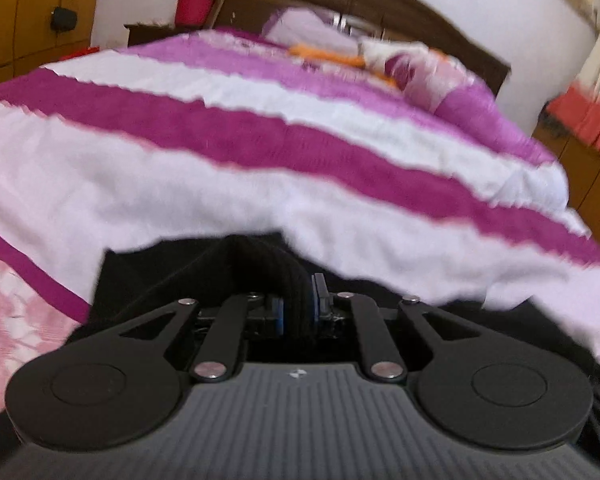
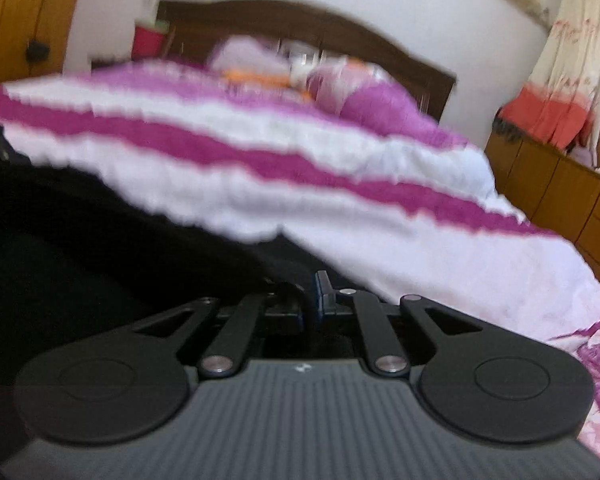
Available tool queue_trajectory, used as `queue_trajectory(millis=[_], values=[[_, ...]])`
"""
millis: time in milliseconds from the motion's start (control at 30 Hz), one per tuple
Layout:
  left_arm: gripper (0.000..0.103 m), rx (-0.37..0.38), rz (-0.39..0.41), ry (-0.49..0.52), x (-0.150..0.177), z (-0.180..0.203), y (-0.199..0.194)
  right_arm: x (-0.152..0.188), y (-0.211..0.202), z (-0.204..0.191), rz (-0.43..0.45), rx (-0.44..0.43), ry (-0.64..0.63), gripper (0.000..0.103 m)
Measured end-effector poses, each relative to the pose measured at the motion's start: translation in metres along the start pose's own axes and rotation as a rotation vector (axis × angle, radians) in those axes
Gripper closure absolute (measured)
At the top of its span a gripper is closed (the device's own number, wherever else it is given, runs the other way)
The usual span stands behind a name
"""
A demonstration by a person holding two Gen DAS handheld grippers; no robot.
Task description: Fold small clothes
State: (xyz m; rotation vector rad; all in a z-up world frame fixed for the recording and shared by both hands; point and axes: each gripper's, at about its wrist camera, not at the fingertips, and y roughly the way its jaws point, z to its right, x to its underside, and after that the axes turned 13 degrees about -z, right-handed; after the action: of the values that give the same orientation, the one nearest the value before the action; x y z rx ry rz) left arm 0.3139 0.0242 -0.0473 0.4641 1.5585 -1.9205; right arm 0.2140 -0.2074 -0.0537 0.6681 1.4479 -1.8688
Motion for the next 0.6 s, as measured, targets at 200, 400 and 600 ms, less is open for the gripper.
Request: queue_trajectory(millis=[200, 400, 600], values=[[0.084, 0.03, -0.025, 0.026, -0.003, -0.005, 0.014, 0.004, 0.013, 0.021, -0.04, -0.092, 0.115, 0.072], [0.069, 0.069, -0.044, 0.095, -0.015, -0.004, -0.02, -0.005, -0.002, 0.065, -0.013, -0.141, 0.217, 0.068], [0.038, 0.077, -0.048, 0.113, -0.02, -0.003, -0.05, -0.003, -0.019, 0.088, -0.005, -0.149, 0.232, 0.068]])
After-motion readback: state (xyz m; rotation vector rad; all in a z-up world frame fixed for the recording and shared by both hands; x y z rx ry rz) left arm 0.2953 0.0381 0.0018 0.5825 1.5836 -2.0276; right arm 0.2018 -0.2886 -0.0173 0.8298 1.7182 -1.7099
